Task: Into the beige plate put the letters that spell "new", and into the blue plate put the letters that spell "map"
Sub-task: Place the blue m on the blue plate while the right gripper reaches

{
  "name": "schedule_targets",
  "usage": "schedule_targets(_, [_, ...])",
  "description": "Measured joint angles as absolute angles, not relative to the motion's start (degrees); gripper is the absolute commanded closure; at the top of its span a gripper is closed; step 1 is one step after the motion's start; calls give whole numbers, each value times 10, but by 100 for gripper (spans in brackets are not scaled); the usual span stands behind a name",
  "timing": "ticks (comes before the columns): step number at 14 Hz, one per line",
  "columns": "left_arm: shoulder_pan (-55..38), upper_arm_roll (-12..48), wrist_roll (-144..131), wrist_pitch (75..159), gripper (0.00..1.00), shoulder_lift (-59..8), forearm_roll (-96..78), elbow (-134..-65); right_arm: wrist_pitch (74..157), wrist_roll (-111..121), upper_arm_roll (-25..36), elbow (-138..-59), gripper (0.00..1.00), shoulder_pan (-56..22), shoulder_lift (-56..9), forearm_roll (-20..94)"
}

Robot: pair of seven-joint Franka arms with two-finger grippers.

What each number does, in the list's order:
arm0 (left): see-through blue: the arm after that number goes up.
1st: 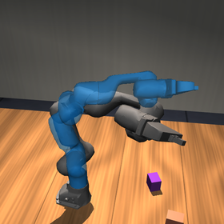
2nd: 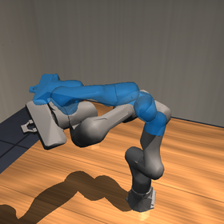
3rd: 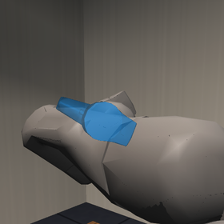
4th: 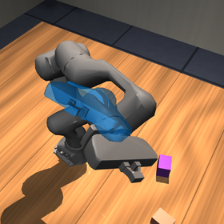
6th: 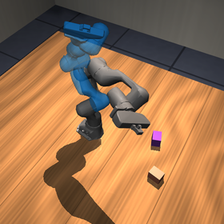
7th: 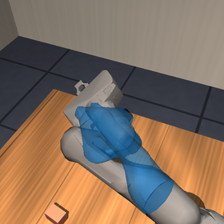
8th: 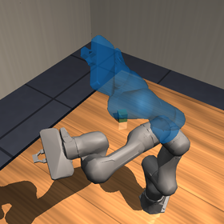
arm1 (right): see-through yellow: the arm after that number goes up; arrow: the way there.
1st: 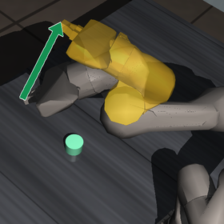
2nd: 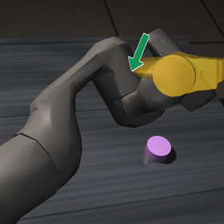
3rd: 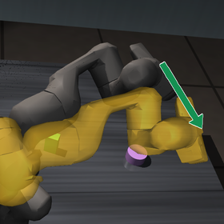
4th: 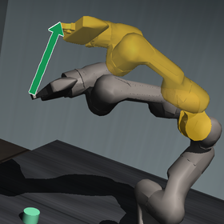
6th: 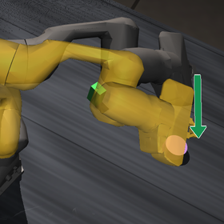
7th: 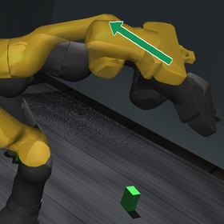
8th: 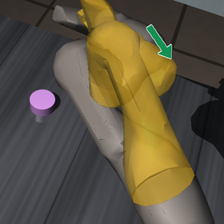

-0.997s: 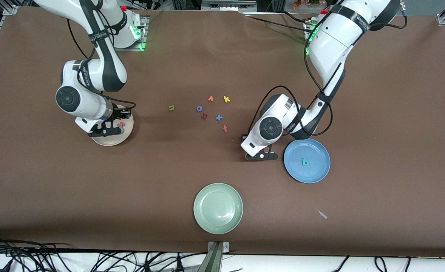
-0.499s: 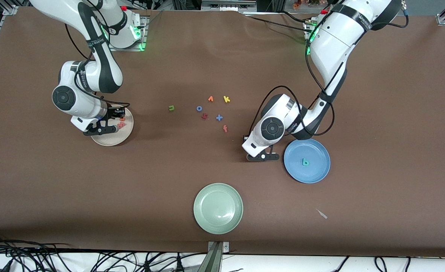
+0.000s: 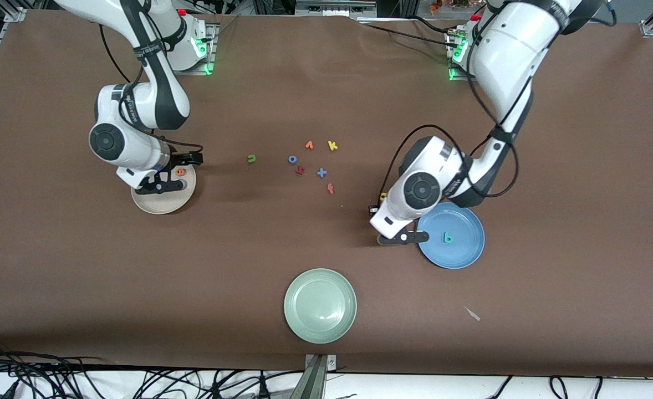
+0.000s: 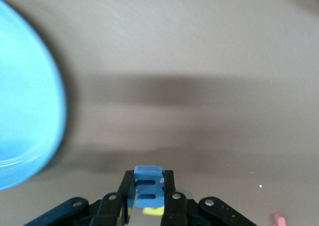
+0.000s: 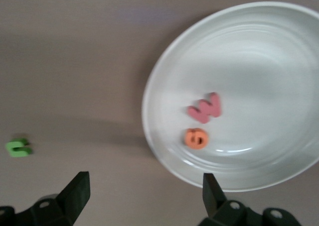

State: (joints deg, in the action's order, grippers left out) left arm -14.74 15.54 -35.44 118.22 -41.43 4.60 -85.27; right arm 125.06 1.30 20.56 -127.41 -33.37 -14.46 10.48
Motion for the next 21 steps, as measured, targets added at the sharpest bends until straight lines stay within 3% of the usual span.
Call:
schedule_targets(4, [-92, 149, -232, 1132, 84, -392, 46, -855, 1267, -49, 151, -1277, 0, -335, -139, 105])
schedule_targets(11, [-3, 144, -66, 1125, 83, -413, 46, -884, 1456, -136, 40, -1366, 0, -339, -139, 105])
schedule_targets(12, [0, 144, -62, 1125, 73, -420, 46, -886, 1473, -137, 33, -1375, 0, -339, -140, 105])
schedule_targets(13, [0, 144, -60, 1125, 45, -424, 46, -890, 1487, -138, 27, -1382, 0, -339, -142, 105])
schedule_targets(14, [-3, 145, -59, 1125, 4, -427, 46, -893, 1501, -138, 22, -1386, 0, -339, -146, 105])
schedule_targets(16, [-10, 148, -59, 1125, 0, -428, 46, -896, 1524, -138, 16, -1390, 1, -345, -162, 105])
schedule_targets(21, [-34, 161, -68, 1095, 0, -412, 47, -875, 1540, -138, 14, -1389, 15, -357, -186, 105])
